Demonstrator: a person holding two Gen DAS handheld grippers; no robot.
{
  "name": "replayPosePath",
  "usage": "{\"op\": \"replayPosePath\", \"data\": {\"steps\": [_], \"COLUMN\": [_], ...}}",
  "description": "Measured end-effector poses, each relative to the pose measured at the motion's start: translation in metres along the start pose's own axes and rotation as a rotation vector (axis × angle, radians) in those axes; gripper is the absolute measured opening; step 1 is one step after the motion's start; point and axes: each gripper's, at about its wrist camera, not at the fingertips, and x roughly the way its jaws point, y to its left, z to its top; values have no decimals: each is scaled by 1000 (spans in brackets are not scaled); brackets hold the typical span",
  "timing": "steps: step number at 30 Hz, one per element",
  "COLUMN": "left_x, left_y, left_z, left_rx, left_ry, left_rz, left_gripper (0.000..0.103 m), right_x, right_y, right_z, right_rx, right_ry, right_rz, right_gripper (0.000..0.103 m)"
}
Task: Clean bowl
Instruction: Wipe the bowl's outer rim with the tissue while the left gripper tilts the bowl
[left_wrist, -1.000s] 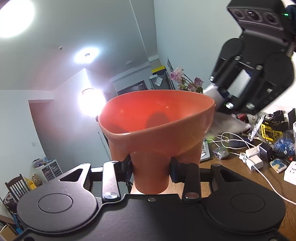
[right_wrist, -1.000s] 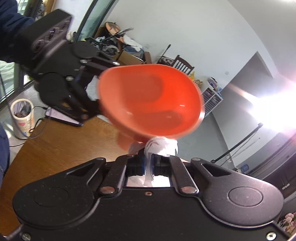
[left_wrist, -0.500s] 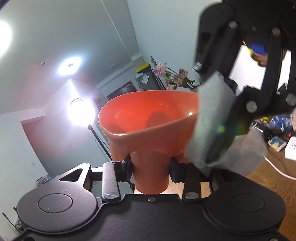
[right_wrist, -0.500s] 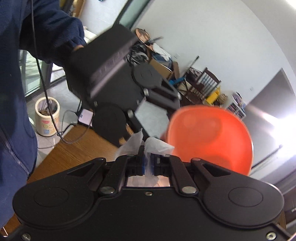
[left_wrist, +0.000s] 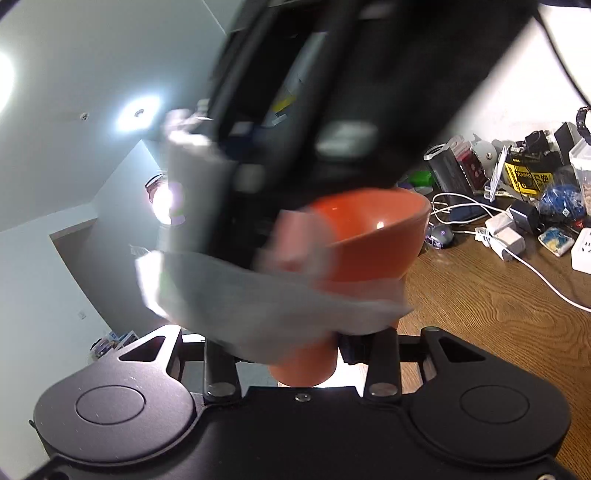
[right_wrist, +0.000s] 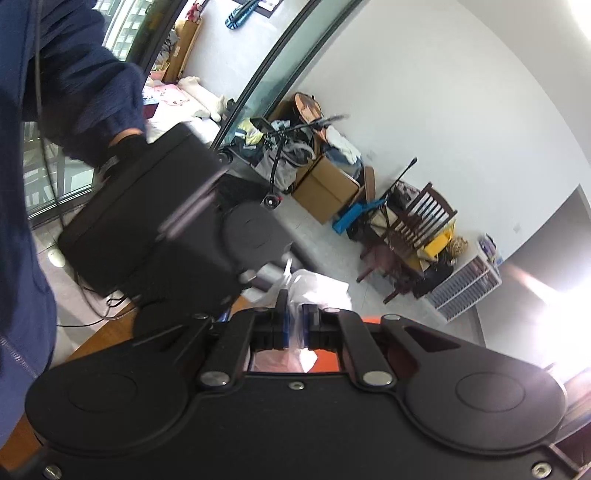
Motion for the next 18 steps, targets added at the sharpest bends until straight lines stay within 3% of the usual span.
{"op": "replayPosePath", "data": {"steps": [9, 18], "left_x": [-6, -12], "left_y": [-1, 2], "left_z": [-2, -6], "left_rx": [-13, -38], "left_ry": [-2, 8], "left_rz": [2, -9], "left_gripper": [37, 37], "right_x": [16, 27], "right_y": [-26, -66], "right_z": [10, -16], "right_rx": [15, 108], "right_ry": [-11, 62], "right_rz": [-78, -177], "right_gripper": [7, 7]}}
